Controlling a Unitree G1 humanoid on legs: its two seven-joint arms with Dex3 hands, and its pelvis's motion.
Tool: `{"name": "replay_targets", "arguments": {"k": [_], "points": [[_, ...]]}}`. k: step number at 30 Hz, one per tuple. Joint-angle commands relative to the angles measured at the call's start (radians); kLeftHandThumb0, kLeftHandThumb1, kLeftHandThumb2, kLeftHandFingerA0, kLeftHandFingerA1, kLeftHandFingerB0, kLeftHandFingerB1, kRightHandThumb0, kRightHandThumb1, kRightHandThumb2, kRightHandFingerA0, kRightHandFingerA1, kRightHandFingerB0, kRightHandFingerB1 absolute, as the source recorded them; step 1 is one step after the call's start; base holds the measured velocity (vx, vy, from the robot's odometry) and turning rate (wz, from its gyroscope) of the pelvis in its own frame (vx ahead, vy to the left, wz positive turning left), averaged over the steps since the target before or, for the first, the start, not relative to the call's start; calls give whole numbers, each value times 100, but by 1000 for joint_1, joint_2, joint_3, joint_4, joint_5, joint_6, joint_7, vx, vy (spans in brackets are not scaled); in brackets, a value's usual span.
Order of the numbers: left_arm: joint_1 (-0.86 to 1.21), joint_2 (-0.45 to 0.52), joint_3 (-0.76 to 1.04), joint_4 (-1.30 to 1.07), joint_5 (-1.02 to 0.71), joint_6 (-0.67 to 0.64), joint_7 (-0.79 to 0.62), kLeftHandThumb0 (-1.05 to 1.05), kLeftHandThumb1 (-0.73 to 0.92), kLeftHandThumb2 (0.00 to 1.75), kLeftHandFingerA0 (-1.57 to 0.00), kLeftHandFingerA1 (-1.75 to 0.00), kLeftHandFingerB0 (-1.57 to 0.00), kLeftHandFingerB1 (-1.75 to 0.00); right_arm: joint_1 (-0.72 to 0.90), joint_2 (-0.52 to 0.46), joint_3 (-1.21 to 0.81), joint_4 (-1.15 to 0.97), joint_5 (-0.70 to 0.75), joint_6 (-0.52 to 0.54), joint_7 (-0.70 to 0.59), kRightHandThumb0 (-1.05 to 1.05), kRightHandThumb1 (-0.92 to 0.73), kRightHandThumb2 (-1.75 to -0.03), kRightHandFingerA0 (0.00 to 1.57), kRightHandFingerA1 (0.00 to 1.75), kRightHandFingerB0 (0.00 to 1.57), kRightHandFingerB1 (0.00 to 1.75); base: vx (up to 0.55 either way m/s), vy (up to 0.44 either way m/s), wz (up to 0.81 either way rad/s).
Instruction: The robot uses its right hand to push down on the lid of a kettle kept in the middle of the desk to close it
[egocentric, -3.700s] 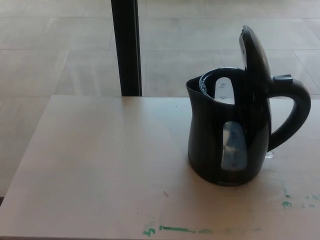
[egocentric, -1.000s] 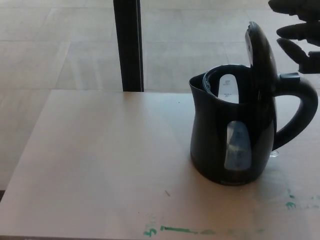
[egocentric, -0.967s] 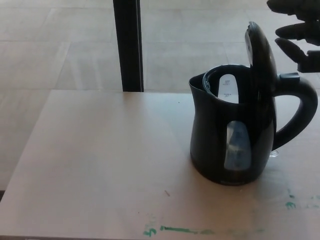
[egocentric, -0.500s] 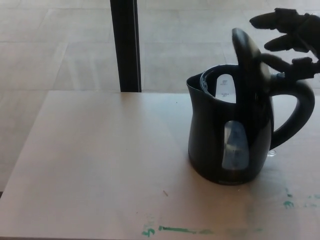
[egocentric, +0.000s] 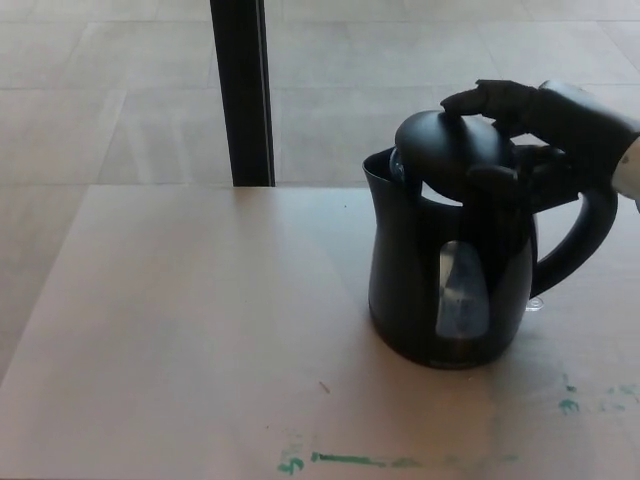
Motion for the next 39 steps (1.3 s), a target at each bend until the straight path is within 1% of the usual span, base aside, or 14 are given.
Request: {"name": "replay_targets", "arguments": {"k": [1,3,4,6,7,10,13,14,17,18,26,27,37,39], "points": [[2,29,0,-4,-11,17,-5,-69,74,63,-43,-43,-29,-34,-9,12,64,-27,-99,-38,59,-80,-72,-63,27,51,24,34,0,0,0],[5,29,-3,-12,-10,19,-6,-70,75,63,-43,-45,-29,-34,-17,4,94,-21,-133,-57,64,-78,-73,-63,26,50,22,33,0,0,0],[4,30,-5,-12,-8,15,-8,-71,75,61,-40,-43,-28,-33,-22,0,109,-16,-149,-67,66,-77,-55,-94,25,57,18,45,0,0,0],[1,32,-7,-7,-6,9,-12,-71,75,61,-40,-43,-28,-33,-26,-2,121,-13,-155,-74,64,-77,-55,-94,25,57,18,45,0,0,0],[3,33,-11,-10,-3,7,-13,-71,75,63,-40,-42,-28,-33,-27,0,129,-7,-161,-79,62,-76,-70,-61,31,51,27,33,0,0,0],[2,35,-14,-8,-5,15,-11,-70,75,63,-38,-42,-26,-33,-19,1,172,-24,-201,-65,85,-75,-55,-91,22,55,20,44,0,0,0],[-10,38,-12,2,-9,16,-14,-72,74,60,-38,-42,-25,-32,-11,1,213,-34,-239,-77,90,-74,-70,-62,28,47,26,30,0,0,0],[-12,39,-14,-1,-7,19,-12,-70,75,63,-38,-43,-25,-33,1,7,248,-39,-277,-77,83,-75,-55,-92,24,53,19,43,0,0,0],[-13,40,-24,-7,1,15,-7,-71,75,63,-40,-44,-27,-34,41,37,302,-42,-309,-69,77,-72,-70,-61,28,47,24,31,0,0,0],[-11,39,-26,-8,2,14,-8,-71,75,63,-39,-44,-27,-34,52,40,315,-44,-320,-67,72,-75,-55,-92,23,55,16,43,0,0,0],[-20,37,-23,0,-4,11,-17,-71,74,62,-39,-42,-27,-33,111,88,440,23,-425,-85,-26,-76,-70,-62,27,55,25,37,0,0,0],[-24,37,-25,-3,-3,14,-15,-72,74,63,-43,-44,-30,-33,99,84,440,16,-412,-84,3,-74,-55,-92,22,58,18,47,0,0,0],[-12,27,-17,-17,-17,16,-17,-70,75,63,-37,-44,-26,-34,-23,23,324,11,-324,-80,43,-76,-58,-96,22,58,13,45,0,0,0],[-5,28,-16,-22,-19,19,-23,-70,74,63,-37,-45,-26,-34,-43,10,283,18,-283,-85,59,-71,-72,-62,27,49,23,32,0,0,0]]}}
